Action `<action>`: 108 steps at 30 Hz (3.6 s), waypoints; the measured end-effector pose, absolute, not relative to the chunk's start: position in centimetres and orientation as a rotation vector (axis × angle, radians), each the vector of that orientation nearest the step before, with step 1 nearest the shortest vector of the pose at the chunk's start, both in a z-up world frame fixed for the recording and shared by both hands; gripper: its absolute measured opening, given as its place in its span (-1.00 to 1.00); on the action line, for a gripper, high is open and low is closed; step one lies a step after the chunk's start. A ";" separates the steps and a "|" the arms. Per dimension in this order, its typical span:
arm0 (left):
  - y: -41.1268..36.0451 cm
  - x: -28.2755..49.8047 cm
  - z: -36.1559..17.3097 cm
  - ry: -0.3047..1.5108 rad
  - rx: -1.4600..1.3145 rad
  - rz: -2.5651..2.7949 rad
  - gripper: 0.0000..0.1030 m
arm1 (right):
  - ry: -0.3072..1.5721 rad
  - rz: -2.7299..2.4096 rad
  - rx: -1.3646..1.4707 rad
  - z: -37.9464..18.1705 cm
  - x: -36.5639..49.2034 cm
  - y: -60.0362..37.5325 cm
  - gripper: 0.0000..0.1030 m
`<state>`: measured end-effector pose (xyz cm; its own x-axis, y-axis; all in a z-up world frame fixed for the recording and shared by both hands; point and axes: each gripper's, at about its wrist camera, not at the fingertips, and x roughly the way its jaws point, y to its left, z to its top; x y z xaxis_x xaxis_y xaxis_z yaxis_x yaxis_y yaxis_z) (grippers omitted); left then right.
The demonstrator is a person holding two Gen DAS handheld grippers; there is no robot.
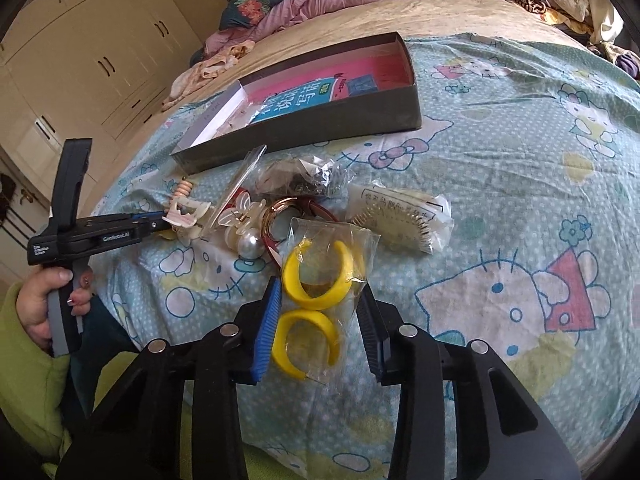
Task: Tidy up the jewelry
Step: 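Carry both items over the grey box and open the left tool to drop the hair tie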
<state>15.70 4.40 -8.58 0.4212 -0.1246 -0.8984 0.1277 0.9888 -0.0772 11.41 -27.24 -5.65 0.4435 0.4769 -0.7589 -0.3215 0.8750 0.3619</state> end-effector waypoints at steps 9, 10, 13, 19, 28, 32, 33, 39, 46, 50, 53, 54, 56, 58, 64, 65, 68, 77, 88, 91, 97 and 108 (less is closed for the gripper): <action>4.2 14.3 -5.7 1.004 0.015 -0.162 -0.79 | 0.909 0.524 0.152 -2.5 11.1 -27.7 -0.32; 4.4 14.2 -5.3 0.995 0.006 -0.161 -0.79 | 0.899 0.531 0.143 -2.1 11.2 -27.5 -0.32; 4.8 14.1 -3.9 0.963 -0.010 -0.158 -0.79 | 0.871 0.543 0.136 -1.1 11.4 -27.3 -0.32; 5.5 14.5 -1.2 0.900 -0.038 -0.149 -0.79 | 0.831 0.559 0.126 0.4 12.3 -27.0 -0.32; 6.6 15.8 0.0 0.867 -0.077 -0.127 -0.79 | 0.778 0.576 0.113 1.9 14.3 -26.7 -0.32; 6.4 16.6 0.0 0.862 -0.072 -0.123 -0.79 | 0.747 0.583 0.104 2.8 15.5 -26.2 -0.32; 6.3 16.8 0.1 0.859 -0.069 -0.121 -0.79 | 0.739 0.585 0.105 3.1 15.7 -26.1 -0.32; 5.5 18.2 0.1 0.853 -0.064 -0.126 -0.79 | 0.689 0.591 0.093 4.5 17.4 -25.6 -0.32; 4.9 19.7 0.0 0.856 -0.062 -0.125 -0.79 | 0.670 0.590 0.078 5.3 19.4 -24.9 -0.32; 4.6 20.4 -0.2 0.857 -0.054 -0.123 -0.79 | 0.663 0.586 0.069 5.4 20.7 -24.5 -0.32; 4.3 21.3 -0.5 0.862 -0.051 -0.122 -0.79 | 0.663 0.588 0.061 5.4 21.7 -24.0 -0.32; 4.2 21.5 -0.7 0.862 -0.050 -0.118 -0.79 | 0.665 0.588 0.059 5.4 22.0 -23.9 -0.32; 4.1 22.0 -1.2 0.865 -0.048 -0.110 -0.79 | 0.667 0.590 0.054 5.3 22.7 -23.6 -0.32; 4.1 22.4 -1.8 0.871 -0.053 -0.106 -0.79 | 0.674 0.590 0.048 5.1 23.3 -23.2 -0.32; 4.3 23.2 -3.3 0.897 -0.066 -0.093 -0.79 | 0.699 0.592 0.036 4.1 25.0 -22.4 -0.32; 4.4 23.3 -3.5 0.900 -0.069 -0.093 -0.79 | 0.703 0.592 0.035 3.9 25.3 -22.3 -0.32; 4.4 23.6 -4.0 0.911 -0.074 -0.094 -0.79 | 0.721 0.593 0.034 3.2 26.1 -21.8 -0.32; 4.5 24.2 -5.2 0.935 -0.075 -0.100 -0.79 | 0.796 0.587 0.028 0.5 28.5 -20.2 -0.32; 4.7 24.3 -5.7 0.944 -0.078 -0.105 -0.77 | 0.863 0.590 0.001 -2.2 29.7 -18.3 -0.32; 4.8 24.2 -5.6 0.936 -0.076 -0.099 -0.57 | 0.882 0.592 -0.006 -2.9 29.9 -17.8 -0.32; 4.9 23.9 -5.4 0.927 -0.070 -0.099 -0.52 | 0.916 0.591 -0.021 -3.9 30.2 -17.0 -0.32; 5.1 23.5 -4.8 0.907 -0.077 -0.102 -0.28 | 0.960 0.579 -0.028 -5.0 30.3 -16.5 -0.28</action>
<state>23.49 5.11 -4.79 0.6115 -0.1208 -0.7820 0.0555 0.9924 -0.1099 30.34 -16.47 -4.97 0.4346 0.4532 -0.7783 -0.4772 0.8488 0.2277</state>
